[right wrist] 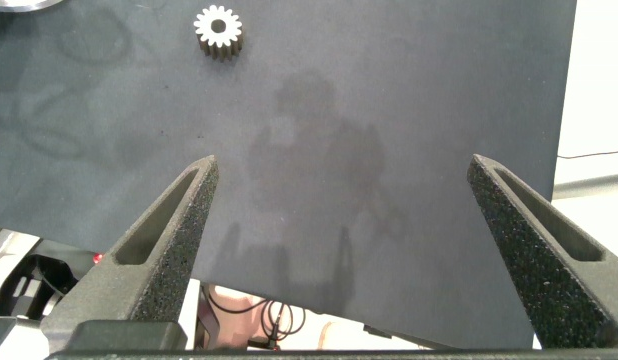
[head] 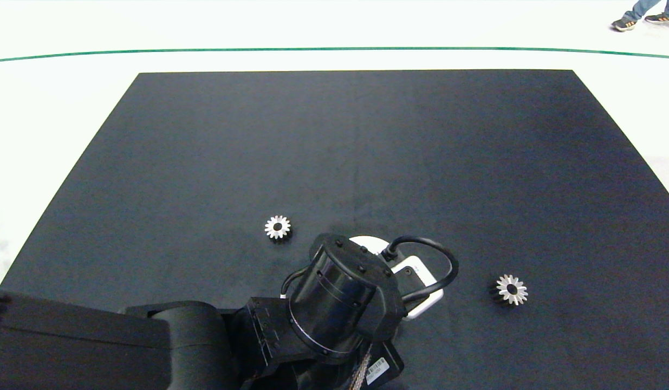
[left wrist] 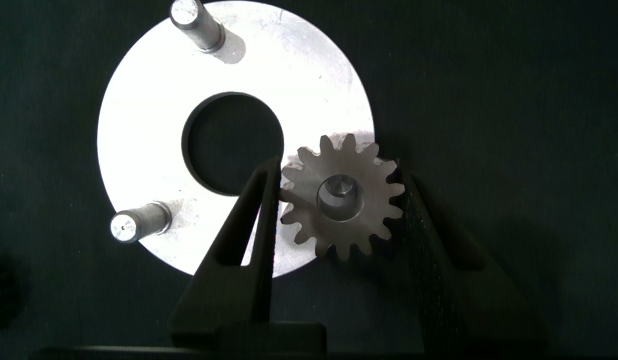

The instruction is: Install three planetary gears onto the carrier pins

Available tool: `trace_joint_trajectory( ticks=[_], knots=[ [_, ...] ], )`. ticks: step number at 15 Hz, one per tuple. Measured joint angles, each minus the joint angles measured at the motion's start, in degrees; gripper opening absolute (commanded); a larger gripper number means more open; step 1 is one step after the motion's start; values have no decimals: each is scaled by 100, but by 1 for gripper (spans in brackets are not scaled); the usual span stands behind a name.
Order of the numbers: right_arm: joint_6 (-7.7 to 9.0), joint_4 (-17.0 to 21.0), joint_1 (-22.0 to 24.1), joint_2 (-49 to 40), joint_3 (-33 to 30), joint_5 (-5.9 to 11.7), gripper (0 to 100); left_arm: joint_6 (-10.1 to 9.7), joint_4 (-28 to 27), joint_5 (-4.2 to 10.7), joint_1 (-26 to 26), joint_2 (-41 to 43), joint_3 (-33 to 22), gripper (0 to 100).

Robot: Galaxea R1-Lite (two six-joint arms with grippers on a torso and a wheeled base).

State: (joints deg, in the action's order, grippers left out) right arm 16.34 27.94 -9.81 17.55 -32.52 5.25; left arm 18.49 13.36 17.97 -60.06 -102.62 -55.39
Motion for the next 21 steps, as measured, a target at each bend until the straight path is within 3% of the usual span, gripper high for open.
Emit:
trace_joint_trajectory(
  ticks=[21],
  knots=[
    [-2,-7,9,-24,2,0,100,-17,367,0,-107,-204,74,0]
  ],
)
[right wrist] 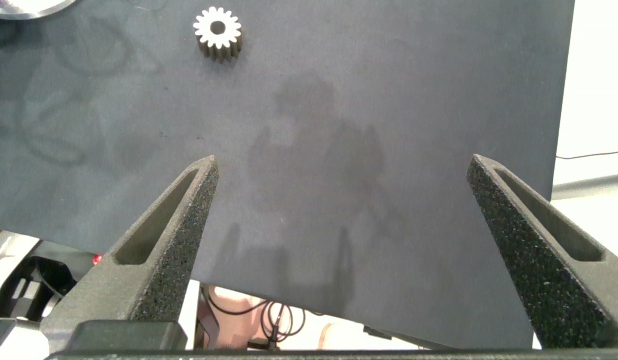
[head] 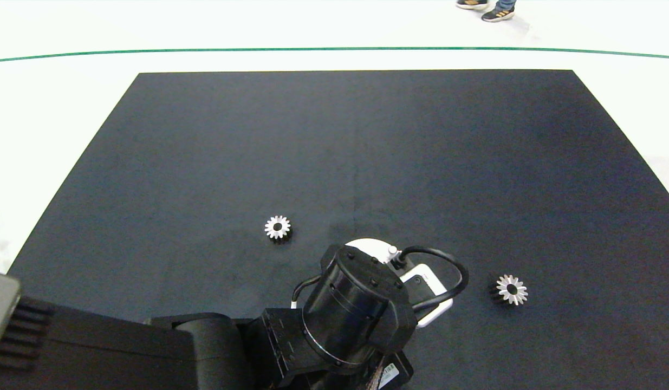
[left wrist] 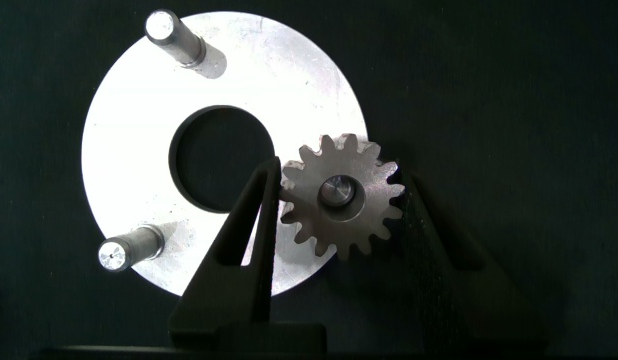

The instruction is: Install three planetary gears onto the carrier pins

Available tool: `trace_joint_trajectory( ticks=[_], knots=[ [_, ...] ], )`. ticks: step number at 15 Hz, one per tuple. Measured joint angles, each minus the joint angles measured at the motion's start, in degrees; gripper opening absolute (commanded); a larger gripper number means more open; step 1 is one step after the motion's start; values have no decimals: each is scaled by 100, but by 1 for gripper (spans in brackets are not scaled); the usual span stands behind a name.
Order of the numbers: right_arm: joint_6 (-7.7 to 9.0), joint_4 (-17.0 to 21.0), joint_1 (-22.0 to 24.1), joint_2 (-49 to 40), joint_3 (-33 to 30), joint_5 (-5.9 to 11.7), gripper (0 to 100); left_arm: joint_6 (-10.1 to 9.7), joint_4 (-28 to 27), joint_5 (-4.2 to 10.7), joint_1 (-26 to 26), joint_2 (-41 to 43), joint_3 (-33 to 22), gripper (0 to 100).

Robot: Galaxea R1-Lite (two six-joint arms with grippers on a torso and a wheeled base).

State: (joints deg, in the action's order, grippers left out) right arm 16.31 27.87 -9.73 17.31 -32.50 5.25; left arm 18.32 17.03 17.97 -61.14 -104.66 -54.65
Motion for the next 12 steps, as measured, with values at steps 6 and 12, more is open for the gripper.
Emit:
trace_joint_trajectory(
  ticks=[6,12],
  knots=[
    [0,10,0,-12,6,0,100,0,-30,-2,6,13,16,100],
    [0,10,2,-20,48,0,100,4,-11,0,11,-6,-9,100]
  ],
)
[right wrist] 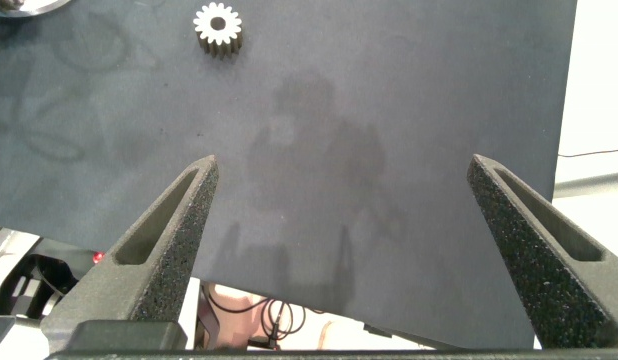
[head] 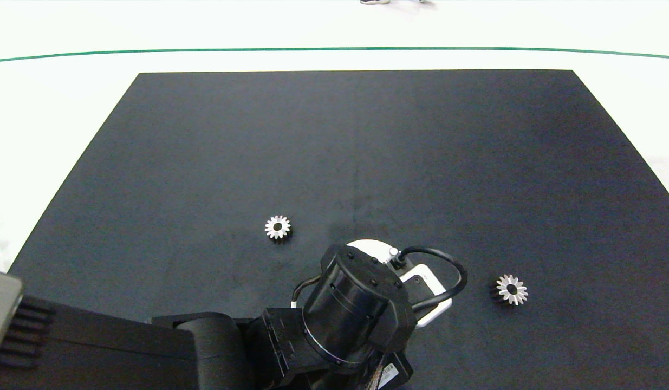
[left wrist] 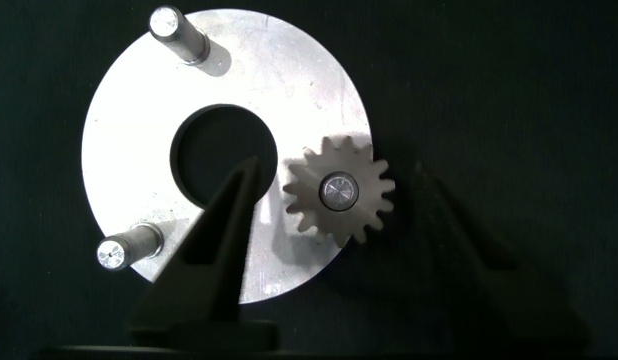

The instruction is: Install three planetary gears onto the carrier pins

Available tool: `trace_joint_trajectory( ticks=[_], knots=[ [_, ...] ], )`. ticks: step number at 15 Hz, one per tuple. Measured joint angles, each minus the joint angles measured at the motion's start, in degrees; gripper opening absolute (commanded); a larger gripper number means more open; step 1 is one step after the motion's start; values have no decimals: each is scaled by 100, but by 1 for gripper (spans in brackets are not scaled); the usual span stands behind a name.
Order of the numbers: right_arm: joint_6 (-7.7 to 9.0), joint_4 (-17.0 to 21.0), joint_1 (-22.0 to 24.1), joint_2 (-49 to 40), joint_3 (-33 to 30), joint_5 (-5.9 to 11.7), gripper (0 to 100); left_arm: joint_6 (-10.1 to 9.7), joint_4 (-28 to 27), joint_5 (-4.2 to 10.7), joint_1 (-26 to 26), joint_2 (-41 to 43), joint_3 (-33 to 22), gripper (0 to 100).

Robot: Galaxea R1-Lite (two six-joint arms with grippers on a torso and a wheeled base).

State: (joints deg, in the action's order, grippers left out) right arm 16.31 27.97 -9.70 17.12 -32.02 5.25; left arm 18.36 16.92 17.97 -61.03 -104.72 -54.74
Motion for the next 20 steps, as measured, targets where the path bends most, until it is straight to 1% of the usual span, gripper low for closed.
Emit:
trace_joint_trajectory(
  ticks=[3,4,5,7,8,10,12,14,16,17,19,20],
  knots=[
    [0,0,-10,-9,13,-2,100,0,-72,2,-11,128,-11,100],
    [0,0,-10,-12,28,-2,100,-1,-284,5,15,286,-50,100],
    [0,0,-10,-17,41,0,100,0,-664,5,96,467,-144,100],
    [0,-5,-5,-37,85,-2,100,-4,-1503,7,436,863,-574,100],
    [0,-2,-5,-56,111,0,100,-1,-1734,9,670,1023,-786,100],
    [0,1,-5,-91,141,9,100,13,-1992,9,1158,1268,-1154,100],
    [6,0,-5,-116,162,15,100,32,-2124,7,1575,1418,-1315,100],
    [9,-7,-5,-129,168,17,100,13,-2158,-4,1718,1501,-1296,100],
    [9,-7,-5,-149,168,23,100,-43,-2027,-98,1759,1514,-1106,100],
    [9,-5,-2,-160,168,30,100,-73,-1846,-163,1787,1495,-996,100],
    [9,-7,-2,-177,168,33,100,-91,-1034,-267,1847,1374,-664,100],
    [9,-7,-2,-179,168,34,100,-80,-874,-299,1905,1291,-542,100]
  ],
)
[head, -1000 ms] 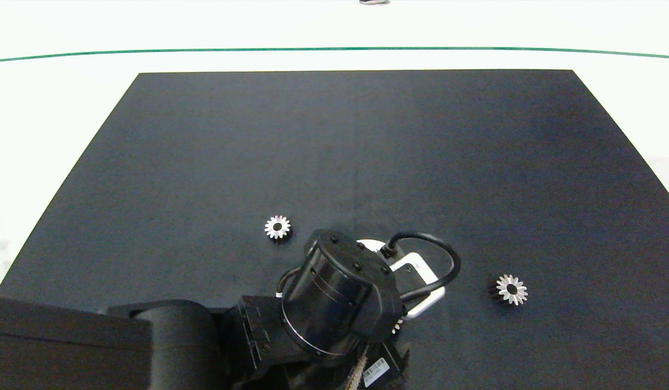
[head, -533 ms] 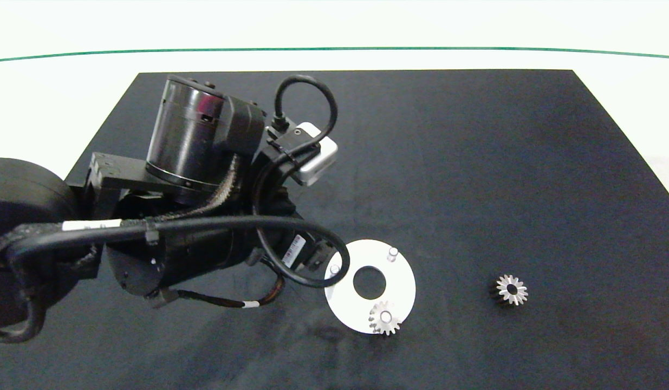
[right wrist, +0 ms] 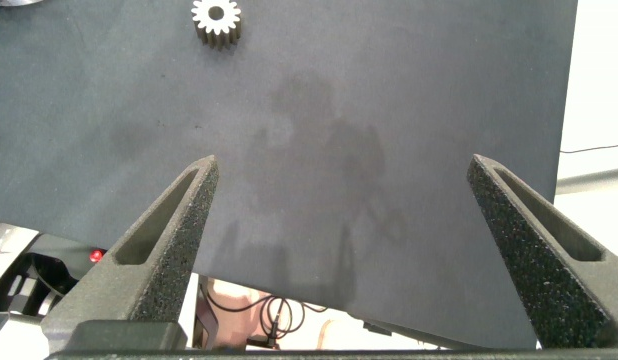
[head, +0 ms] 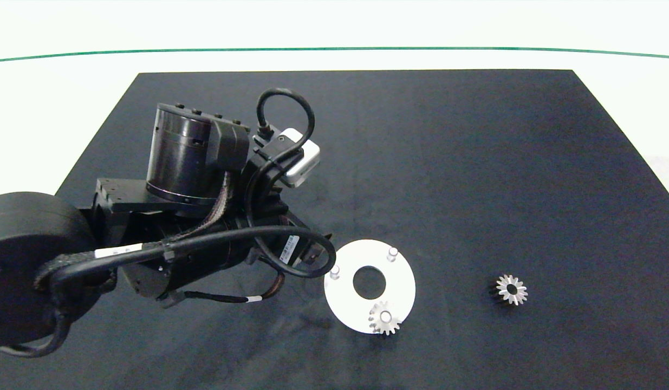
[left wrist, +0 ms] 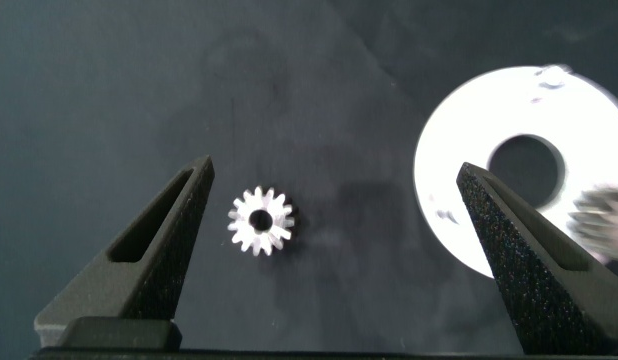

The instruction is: Install three planetary gears onto the carrier pins

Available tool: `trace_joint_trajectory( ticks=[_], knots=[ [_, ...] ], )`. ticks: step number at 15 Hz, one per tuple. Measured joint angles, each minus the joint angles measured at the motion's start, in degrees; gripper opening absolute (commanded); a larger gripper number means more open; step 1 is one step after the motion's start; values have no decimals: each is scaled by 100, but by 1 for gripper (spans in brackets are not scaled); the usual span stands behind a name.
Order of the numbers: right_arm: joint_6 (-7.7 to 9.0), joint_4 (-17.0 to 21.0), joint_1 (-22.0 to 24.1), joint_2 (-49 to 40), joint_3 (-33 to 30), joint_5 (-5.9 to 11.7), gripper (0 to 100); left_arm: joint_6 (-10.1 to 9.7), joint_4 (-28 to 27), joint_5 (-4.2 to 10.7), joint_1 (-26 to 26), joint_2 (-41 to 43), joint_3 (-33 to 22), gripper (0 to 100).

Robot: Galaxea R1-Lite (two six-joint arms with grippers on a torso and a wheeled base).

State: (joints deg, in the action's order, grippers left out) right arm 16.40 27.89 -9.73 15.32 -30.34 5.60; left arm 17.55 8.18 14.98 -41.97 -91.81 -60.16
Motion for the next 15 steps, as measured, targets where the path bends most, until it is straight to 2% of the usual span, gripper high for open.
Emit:
trace_joint_trajectory(
  ticks=[2,6,15],
  knots=[
    [0,5,0,-6,0,-1,100,41,44,-112,110,-124,82,100],
    [0,7,0,-9,5,0,100,196,94,-223,366,-340,101,100],
    [2,27,0,-91,80,11,100,306,110,-571,813,-478,85,100]
  ],
)
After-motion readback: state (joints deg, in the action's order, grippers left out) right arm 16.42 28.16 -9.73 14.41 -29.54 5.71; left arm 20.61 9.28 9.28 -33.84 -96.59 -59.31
